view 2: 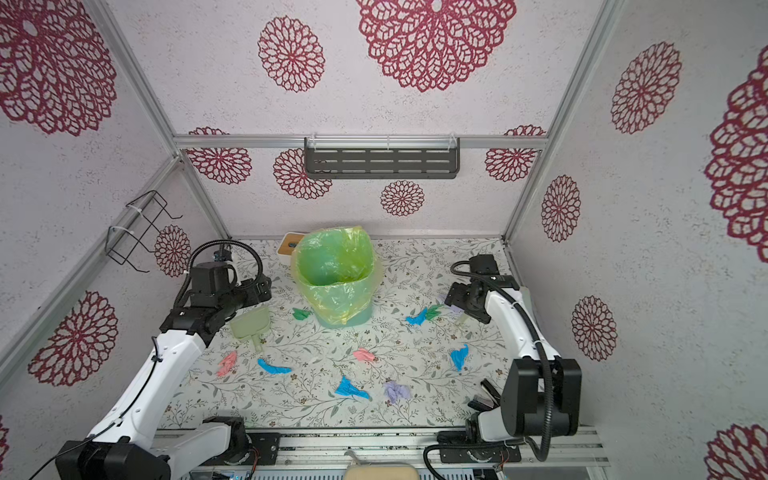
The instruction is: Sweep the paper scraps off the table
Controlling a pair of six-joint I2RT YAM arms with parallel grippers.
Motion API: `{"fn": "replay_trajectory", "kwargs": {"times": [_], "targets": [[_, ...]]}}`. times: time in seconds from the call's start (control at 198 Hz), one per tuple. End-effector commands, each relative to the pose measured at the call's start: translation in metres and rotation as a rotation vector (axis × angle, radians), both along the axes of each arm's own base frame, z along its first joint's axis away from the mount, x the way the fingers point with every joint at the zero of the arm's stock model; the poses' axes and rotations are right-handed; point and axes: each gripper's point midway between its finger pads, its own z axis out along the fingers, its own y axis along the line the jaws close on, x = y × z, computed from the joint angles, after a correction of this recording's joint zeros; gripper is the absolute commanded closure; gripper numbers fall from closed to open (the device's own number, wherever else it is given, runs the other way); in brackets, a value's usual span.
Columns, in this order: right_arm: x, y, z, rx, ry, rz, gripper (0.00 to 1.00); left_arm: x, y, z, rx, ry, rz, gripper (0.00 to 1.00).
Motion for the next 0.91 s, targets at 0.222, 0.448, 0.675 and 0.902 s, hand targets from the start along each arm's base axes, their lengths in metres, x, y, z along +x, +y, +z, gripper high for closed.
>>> {"fn": "replay_trajectory", "kwargs": {"times": [0.222, 0.448, 0.675, 0.902], "targets": [[0.012, -0.016, -0.061, -0.01, 0.069, -0.089, 0.24, -0.009, -0.004, -0.006, -0.039, -0.006, -0.003, 0.03], [0.017, -0.022, -0.079, -0.01, 0.098, -0.108, 0.35, -0.014, -0.002, -0.013, -0.033, 0.024, 0.003, 0.03], [0.024, -0.03, -0.093, -0.022, 0.116, -0.121, 0.44, -0.014, -0.003, -0.015, -0.037, 0.023, -0.003, 0.03], [0.034, -0.034, -0.1, -0.036, 0.122, -0.125, 0.48, -0.013, -0.004, -0.012, -0.034, 0.012, -0.01, 0.03]]}}
